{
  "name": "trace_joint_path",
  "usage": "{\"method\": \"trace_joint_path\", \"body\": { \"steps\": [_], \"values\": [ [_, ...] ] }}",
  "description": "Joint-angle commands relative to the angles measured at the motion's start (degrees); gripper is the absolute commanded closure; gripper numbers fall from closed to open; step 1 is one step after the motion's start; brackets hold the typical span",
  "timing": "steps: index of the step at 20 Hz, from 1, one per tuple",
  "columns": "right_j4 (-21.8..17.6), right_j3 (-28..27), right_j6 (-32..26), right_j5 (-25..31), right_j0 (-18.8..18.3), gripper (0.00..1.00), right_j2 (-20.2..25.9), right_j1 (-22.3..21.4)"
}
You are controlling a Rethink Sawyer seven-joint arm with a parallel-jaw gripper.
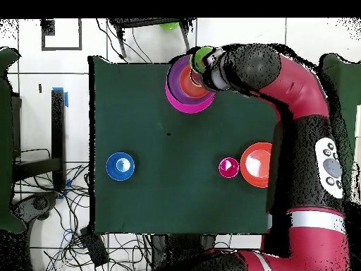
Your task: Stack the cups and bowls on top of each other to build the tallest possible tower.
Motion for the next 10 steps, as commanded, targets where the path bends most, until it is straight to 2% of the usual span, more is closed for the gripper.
{"method": "trace_joint_path", "body": {
  "steps": [1,10],
  "values": [
    [-3.57,5.9,-10.42,-2.27,-0.55,1.0,4.91,2.87],
    [-4.51,5.74,-10.33,-2.47,-0.72,1.0,5.08,3.06]
  ]
}}
